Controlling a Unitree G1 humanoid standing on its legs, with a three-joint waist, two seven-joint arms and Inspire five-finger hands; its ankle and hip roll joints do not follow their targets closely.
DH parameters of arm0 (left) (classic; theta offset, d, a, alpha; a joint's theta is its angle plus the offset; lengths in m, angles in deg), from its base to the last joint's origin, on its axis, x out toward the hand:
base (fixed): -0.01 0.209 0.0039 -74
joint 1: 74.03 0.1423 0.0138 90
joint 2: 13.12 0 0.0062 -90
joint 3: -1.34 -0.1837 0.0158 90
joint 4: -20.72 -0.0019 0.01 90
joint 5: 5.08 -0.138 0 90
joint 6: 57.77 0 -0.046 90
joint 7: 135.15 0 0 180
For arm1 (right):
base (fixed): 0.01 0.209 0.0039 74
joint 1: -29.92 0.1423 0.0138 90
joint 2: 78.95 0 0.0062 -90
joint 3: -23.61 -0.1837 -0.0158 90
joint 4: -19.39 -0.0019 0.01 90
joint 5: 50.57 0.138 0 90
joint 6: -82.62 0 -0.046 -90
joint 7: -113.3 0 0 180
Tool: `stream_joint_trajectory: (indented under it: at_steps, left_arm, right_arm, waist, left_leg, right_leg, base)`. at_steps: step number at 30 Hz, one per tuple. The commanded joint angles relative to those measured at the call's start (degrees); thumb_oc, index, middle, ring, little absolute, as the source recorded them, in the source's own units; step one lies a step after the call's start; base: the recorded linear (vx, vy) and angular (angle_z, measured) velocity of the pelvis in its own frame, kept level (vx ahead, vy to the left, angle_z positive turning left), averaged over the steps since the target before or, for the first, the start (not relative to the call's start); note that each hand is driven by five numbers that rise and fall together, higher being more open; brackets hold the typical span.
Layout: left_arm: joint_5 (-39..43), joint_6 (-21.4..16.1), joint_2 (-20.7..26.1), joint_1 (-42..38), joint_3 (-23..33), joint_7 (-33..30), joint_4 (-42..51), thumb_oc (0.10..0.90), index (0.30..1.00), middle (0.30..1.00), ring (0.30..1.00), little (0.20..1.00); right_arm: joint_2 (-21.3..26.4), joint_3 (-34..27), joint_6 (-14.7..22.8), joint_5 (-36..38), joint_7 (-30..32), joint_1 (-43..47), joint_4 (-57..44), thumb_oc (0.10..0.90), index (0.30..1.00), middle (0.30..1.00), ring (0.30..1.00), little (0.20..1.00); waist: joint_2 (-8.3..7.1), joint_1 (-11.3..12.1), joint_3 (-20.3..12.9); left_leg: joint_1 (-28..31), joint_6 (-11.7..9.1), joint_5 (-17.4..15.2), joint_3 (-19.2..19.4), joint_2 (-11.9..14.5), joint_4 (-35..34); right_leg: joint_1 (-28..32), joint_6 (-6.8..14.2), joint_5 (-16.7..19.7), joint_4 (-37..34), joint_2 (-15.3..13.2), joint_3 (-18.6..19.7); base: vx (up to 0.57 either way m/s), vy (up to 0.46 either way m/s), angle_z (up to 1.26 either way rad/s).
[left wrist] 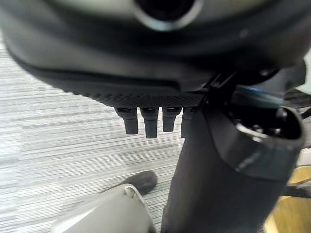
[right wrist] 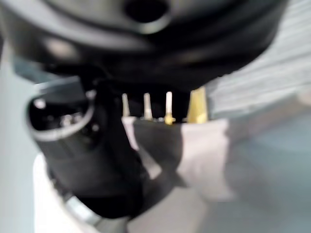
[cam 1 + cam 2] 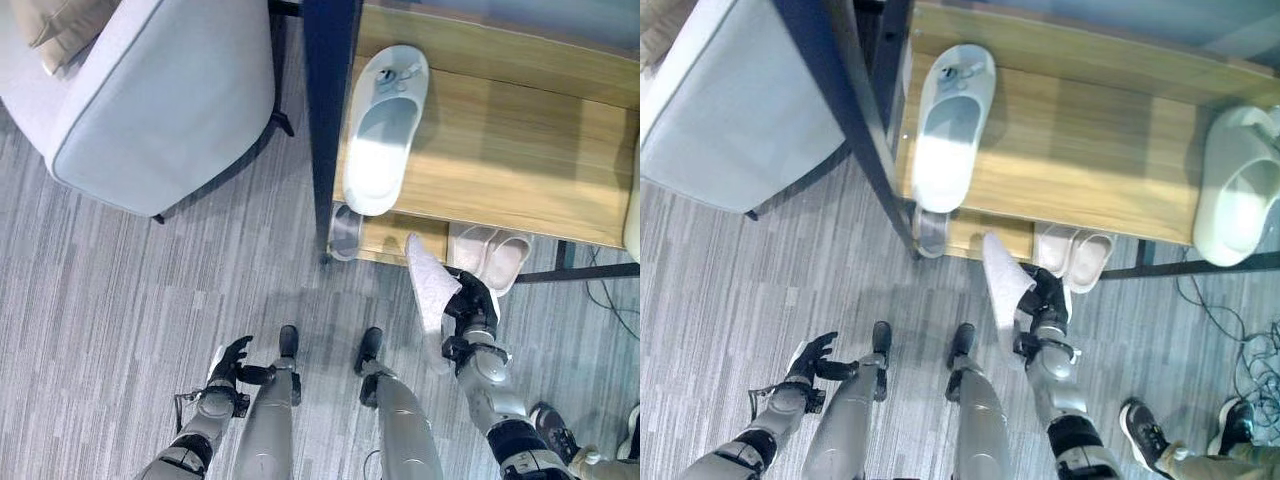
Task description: Arrange the slippers neatly on the shoe rack.
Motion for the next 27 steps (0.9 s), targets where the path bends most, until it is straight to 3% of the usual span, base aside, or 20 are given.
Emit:
stream_joint_trajectory:
  at_steps: [1, 6, 9, 10, 12, 13, 18, 24, 25, 27]
  left_arm:
    - [0.12, 1.40, 0.44, 5.08, -3.18, -1.40, -1.84, 0.800, 0.900, 0.900, 0.900, 0.900]
    - [1.31, 1.59, 0.41, 3.37, -2.55, -1.87, -2.35, 0.800, 0.900, 0.900, 0.900, 0.900]
    - [2.45, 1.52, 1.19, 2.50, -2.56, -2.64, -1.41, 0.800, 0.900, 0.900, 0.900, 0.900]
    - [3.23, 1.44, 1.68, 2.44, -2.77, -3.19, 0.05, 0.800, 0.900, 0.900, 0.900, 0.900]
    - [3.84, 1.42, 1.52, 2.38, -2.83, -3.11, 0.77, 0.800, 0.900, 0.900, 0.900, 0.900]
    - [4.69, 0.75, 1.56, 2.58, -2.88, -3.82, 2.70, 0.800, 0.900, 0.900, 0.900, 0.900]
    - [5.39, 0.20, 1.93, 3.00, -3.48, -6.40, 5.17, 0.800, 0.900, 0.900, 0.900, 0.900]
    - [6.00, -0.88, 3.16, 3.43, -4.15, -10.23, 7.01, 0.800, 0.900, 0.900, 0.900, 0.900]
    - [6.49, -1.81, 4.07, 3.86, -3.72, -12.48, 10.04, 0.800, 0.900, 0.900, 0.900, 0.900]
    - [6.34, -2.18, 4.69, 3.98, -3.71, -13.47, 11.87, 0.800, 0.900, 0.900, 0.900, 0.900]
  right_arm:
    - [5.90, -1.95, 4.79, 1.84, 2.24, -1.26, -6.63, 0.400, 0.300, 0.300, 0.300, 0.300]
    - [6.24, -0.65, 5.40, 4.43, 1.50, 0.77, -9.56, 0.400, 0.300, 0.300, 0.300, 0.300]
    - [6.73, -0.48, 8.21, 13.47, 0.46, 4.16, -12.20, 0.400, 0.300, 0.300, 0.300, 0.300]
    - [6.84, -1.81, 9.38, 17.92, 0.02, 5.45, -17.63, 0.400, 0.300, 0.300, 0.300, 0.300]
    - [7.79, -2.05, 10.01, 17.83, 0.70, 6.40, -20.17, 0.400, 0.300, 0.300, 0.300, 0.300]
    - [9.95, -3.32, 11.31, 17.23, 1.94, 8.53, -24.91, 0.400, 0.300, 0.300, 0.300, 0.300]
    - [13.57, -5.41, 14.06, 15.93, 6.74, 14.45, -30.63, 0.400, 0.300, 0.300, 0.300, 0.300]
    - [20.71, -4.90, 13.16, 12.39, 12.01, 23.55, -28.62, 0.400, 0.300, 0.300, 0.300, 0.300]
    - [21.34, -4.45, 13.24, 11.94, 13.41, 24.70, -28.76, 0.400, 0.300, 0.300, 0.300, 0.300]
    - [21.55, -4.03, 13.35, 11.83, 13.78, 25.46, -28.86, 0.400, 0.300, 0.300, 0.300, 0.300]
  waist:
    - [1.29, 0.28, -1.49]
    - [1.74, 0.25, -1.10]
    - [2.29, 0.31, -1.19]
    - [2.73, 0.18, -0.50]
    - [2.93, 0.27, -0.78]
    - [3.67, 0.45, -1.28]
    - [4.93, 1.63, -2.95]
    - [5.49, 2.95, -2.66]
    - [5.63, 3.34, -2.34]
    - [5.61, 3.42, -2.30]
  left_leg:
    - [-6.08, 0.92, -5.23, -0.49, 0.59, 7.26]
    - [-13.32, 1.99, -8.87, -0.64, 1.05, 17.21]
    - [-19.73, 2.73, -11.65, -0.78, 1.26, 25.20]
    - [-24.52, 3.60, -13.56, -0.59, 1.47, 30.32]
    - [-27.36, 4.08, -14.32, -1.06, 1.63, 32.67]
    - [-33.19, 5.00, -15.99, -1.89, 2.08, 37.87]
    - [-43.39, 6.16, -20.03, -3.13, 2.61, 49.57]
    - [-52.92, 7.85, -25.95, -4.66, 2.81, 66.48]
    - [-56.02, 8.22, -27.49, -5.52, 2.33, 71.75]
    - [-57.75, 8.22, -28.42, -6.23, 2.07, 74.60]
  right_leg:
    - [-4.31, 1.41, -11.00, 13.35, -0.50, 3.07]
    - [-12.14, 0.13, -14.40, 22.44, -0.73, 4.43]
    - [-18.83, -1.68, -17.38, 29.43, -0.76, 6.67]
    - [-23.34, -2.56, -18.87, 33.28, -0.59, 7.61]
    - [-26.10, -2.97, -19.64, 35.46, -0.40, 8.10]
    - [-32.03, -3.42, -20.68, 40.31, -0.18, 9.06]
    - [-42.35, -4.78, -24.21, 51.34, 0.49, 9.77]
    - [-52.44, -6.32, -28.54, 67.47, 1.16, 11.00]
    - [-55.59, -7.03, -30.26, 73.02, 1.22, 11.62]
    - [-57.24, -7.35, -31.22, 75.87, 1.11, 12.07]
  base:
    - [-0.07, 0.010, -0.03]
    - [-0.03, 0.007, -0.09]
    - [-0.04, -0.010, -0.14]
    - [-0.05, 0.010, -0.17]
    - [-0.05, 0.003, -0.21]
    - [-0.04, 0.007, -0.20]
    - [0.01, 0.001, -0.13]
    - [0.08, -0.009, -0.08]
    - [0.08, -0.027, -0.02]
    - [0.07, -0.018, 0.01]
